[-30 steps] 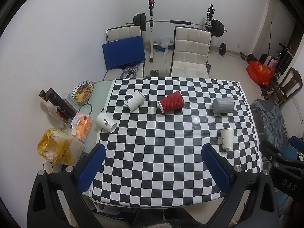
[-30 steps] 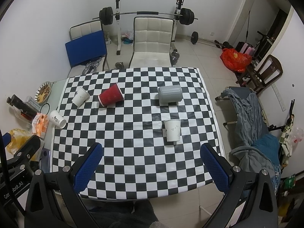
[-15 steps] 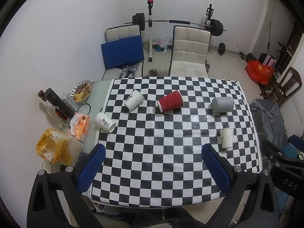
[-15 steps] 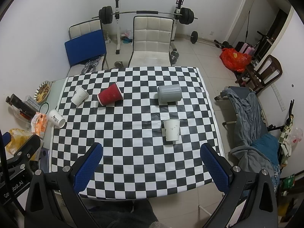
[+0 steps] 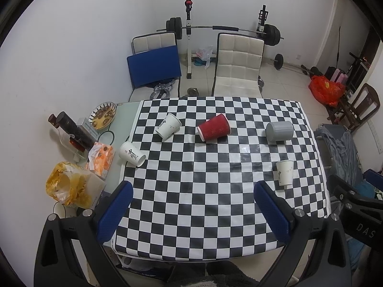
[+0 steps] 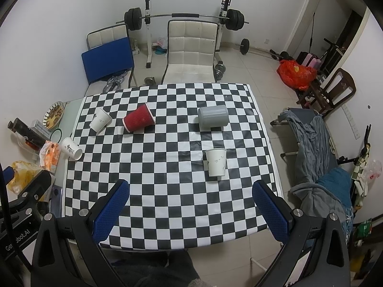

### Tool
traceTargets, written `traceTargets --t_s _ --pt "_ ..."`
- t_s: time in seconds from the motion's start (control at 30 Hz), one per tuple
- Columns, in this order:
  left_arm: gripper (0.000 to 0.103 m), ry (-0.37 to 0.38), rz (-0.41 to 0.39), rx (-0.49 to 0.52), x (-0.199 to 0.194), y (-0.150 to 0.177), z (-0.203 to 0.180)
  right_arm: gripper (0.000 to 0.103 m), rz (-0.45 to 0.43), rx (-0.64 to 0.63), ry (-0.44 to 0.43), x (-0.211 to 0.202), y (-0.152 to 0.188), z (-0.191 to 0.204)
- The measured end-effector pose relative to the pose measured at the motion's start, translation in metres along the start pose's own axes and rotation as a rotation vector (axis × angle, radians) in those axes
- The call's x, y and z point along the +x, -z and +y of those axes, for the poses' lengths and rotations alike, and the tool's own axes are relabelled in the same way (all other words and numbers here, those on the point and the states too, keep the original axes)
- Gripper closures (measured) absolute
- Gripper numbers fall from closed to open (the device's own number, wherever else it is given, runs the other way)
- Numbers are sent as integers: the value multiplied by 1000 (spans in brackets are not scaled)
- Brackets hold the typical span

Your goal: Flip cup upright

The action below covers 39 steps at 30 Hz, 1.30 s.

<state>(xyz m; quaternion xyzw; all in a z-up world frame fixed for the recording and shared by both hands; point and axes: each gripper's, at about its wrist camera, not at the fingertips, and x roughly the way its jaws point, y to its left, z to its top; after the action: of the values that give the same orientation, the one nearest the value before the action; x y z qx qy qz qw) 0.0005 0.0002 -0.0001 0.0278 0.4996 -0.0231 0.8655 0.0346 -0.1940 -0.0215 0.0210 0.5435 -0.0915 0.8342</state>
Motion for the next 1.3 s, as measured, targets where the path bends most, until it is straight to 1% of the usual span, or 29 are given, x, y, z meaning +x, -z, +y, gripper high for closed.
traceTargets --t_s 0.7,0.8,0.87,1.0,1.1,1.17,1.27,1.3 --pt "0 -1 -3 -2 0 0 0 0 6 -2 -3 -3 2 4" --pt "0 -7 -2 0 1 0 1 0 14 -7 -3 -1 3 10" --pt "0 -24 -9 -3 2 0 6 0 17 -10 -2 1 2 12" --pt "0 -90 -15 -9 15 -4 34 0 42 -13 -15 22 5 24" --pt "0 -136 8 -12 41 -5 53 0 61 -15 -8 47 4 39" --pt "0 -153 50 -6 59 -6 63 0 78 -13 -6 66 2 50" --pt "0 -182 90 -23 84 -6 79 0 117 -19 -2 101 -2 68" --pt "0 -179 106 -30 94 -5 85 0 132 -23 0 114 -4 75"
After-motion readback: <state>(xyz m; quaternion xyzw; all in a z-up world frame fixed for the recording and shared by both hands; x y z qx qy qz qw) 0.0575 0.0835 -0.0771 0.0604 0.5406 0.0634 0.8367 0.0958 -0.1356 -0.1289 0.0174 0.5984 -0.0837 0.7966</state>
